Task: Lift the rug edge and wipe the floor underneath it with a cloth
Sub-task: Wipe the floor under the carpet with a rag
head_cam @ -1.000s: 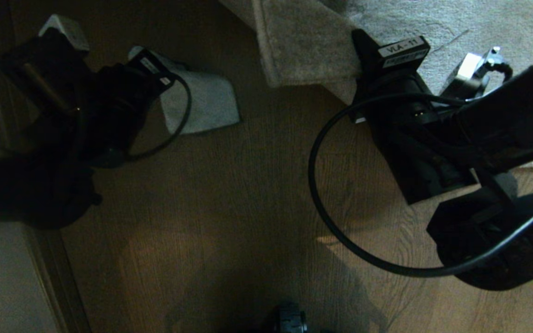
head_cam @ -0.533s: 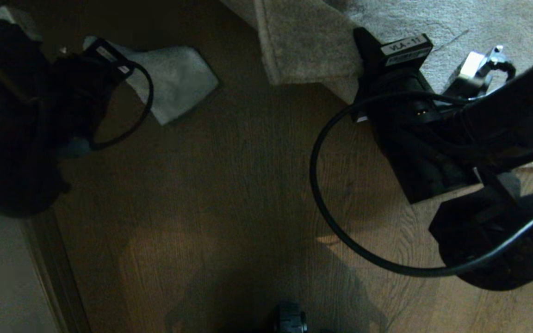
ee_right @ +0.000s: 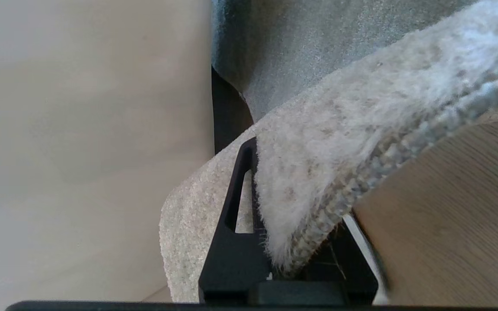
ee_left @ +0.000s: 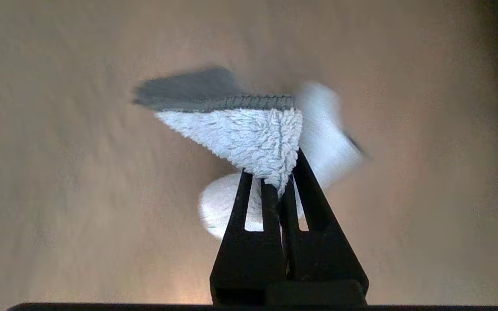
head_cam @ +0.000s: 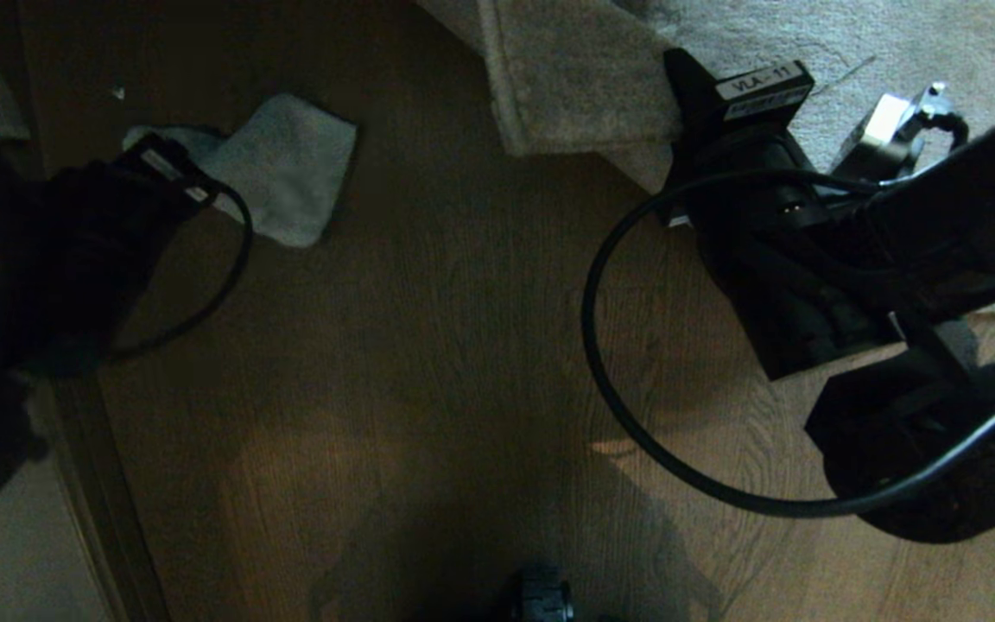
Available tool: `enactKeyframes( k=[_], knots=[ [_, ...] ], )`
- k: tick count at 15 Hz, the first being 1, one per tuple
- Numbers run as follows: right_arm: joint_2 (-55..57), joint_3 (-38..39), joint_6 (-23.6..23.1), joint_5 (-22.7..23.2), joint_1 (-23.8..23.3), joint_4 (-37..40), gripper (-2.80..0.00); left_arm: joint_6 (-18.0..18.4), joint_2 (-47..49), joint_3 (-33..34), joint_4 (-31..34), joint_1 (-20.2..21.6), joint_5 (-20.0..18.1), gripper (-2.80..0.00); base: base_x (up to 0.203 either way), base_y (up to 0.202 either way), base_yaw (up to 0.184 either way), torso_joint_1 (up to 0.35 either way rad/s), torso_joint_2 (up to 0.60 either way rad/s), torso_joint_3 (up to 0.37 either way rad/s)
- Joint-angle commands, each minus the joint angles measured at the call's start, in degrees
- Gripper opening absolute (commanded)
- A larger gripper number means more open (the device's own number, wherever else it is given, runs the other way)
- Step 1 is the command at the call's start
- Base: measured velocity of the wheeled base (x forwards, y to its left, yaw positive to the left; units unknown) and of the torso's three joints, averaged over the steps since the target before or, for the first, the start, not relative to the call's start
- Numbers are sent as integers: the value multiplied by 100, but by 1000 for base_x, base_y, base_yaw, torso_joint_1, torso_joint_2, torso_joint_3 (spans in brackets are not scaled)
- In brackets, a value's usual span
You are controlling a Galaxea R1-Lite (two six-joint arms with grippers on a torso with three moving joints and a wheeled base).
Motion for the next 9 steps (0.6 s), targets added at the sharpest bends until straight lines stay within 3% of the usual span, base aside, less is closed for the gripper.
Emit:
enactKeyframes(
  k=[1, 6, 9],
  knots=[
    [-12, 16, -20, -12, 4, -277, -280, 16, -514, 746, -36, -651, 22, -280, 0, 0, 0, 0, 0, 0],
    [-3, 27, -25, -3, 4, -277, -280, -18, -648, 1358, -37, -1514, 25, -280, 0, 0, 0, 0, 0, 0],
    [15, 19, -25, -12, 4, -277, -280, 1, -318, 1299, -43, -1872, 10, -280, 0, 0, 0, 0, 0, 0]
  ],
)
